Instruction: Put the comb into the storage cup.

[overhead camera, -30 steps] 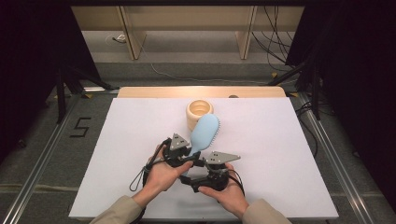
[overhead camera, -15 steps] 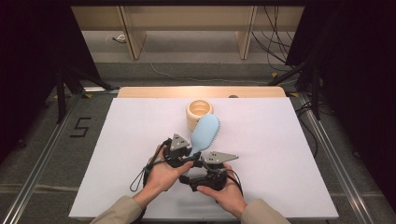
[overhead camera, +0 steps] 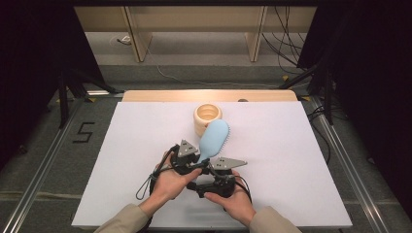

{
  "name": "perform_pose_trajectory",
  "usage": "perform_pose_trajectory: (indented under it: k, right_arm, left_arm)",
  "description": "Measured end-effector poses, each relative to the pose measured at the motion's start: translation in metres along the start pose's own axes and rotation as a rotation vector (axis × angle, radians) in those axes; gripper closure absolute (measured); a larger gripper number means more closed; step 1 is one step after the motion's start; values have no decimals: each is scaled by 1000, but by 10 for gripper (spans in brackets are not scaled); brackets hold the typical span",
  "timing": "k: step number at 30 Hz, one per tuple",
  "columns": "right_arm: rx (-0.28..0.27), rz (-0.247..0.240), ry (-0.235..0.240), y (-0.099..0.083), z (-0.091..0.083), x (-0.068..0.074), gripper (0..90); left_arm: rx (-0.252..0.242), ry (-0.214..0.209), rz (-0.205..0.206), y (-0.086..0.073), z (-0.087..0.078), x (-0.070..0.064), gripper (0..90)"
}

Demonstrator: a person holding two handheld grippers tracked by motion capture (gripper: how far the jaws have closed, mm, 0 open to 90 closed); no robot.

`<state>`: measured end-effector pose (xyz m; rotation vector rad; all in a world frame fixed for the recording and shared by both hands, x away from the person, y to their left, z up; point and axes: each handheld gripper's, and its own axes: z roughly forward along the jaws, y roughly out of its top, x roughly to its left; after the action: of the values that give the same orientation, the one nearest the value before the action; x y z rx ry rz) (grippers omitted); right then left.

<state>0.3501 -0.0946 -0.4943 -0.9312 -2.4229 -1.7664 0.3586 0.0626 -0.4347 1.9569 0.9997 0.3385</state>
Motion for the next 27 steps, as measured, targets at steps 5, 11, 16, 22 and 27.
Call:
perform_pose_trajectory:
  k: [5, 11, 16, 22, 27]
  right_arm:
    - [0, 0, -3, 0, 1, 0, 258]
    - [-2, -2, -5, 0, 1, 0, 260]
    - [-8, -3, -15, 1, 1, -1, 268]
    - [-14, -3, -17, 1, 1, -1, 292]
    - [-16, 1, -11, 1, 1, -1, 317]
  left_arm:
    - [3, 0, 1, 0, 1, -1, 693]
    - [0, -1, 2, 0, 0, -1, 693]
    - [-3, 2, 0, 0, 0, 0, 693]
    - [-3, 1, 0, 0, 0, 0, 693]
    - [-2, 0, 0, 0, 0, 1, 693]
